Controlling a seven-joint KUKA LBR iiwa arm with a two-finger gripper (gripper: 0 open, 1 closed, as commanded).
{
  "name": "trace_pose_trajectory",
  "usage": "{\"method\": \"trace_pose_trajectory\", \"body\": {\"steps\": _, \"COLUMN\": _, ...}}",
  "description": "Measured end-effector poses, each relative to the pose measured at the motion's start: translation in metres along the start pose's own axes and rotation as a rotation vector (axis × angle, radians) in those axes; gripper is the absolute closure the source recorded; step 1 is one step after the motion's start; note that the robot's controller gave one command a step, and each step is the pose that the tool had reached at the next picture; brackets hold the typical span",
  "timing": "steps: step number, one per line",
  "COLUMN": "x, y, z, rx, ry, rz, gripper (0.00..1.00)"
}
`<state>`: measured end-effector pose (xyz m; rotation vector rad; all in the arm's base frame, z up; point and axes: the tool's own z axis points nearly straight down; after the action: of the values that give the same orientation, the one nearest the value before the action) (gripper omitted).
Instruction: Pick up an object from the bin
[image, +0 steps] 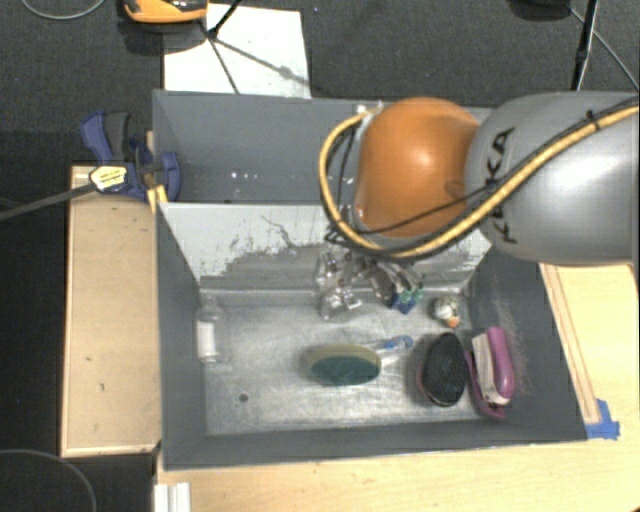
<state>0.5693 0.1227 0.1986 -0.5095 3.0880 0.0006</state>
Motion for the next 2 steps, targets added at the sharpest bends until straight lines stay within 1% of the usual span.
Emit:
{"method": "trace_pose_trajectory", "body": {"steps": 1, "x": 0.0176, "y": -0.0499, "z": 0.0557, "rx": 0.0, "ry": 0.014, "rz": 0.084, "gripper": 1.0}}
{"method": "trace_pose_trajectory", "body": {"steps": 2, "x": 0.0164, "y": -0.0473, "z": 0.0534, "rx": -0.002, "ry": 0.01, "rz": 0.084, "gripper": 0.0}}
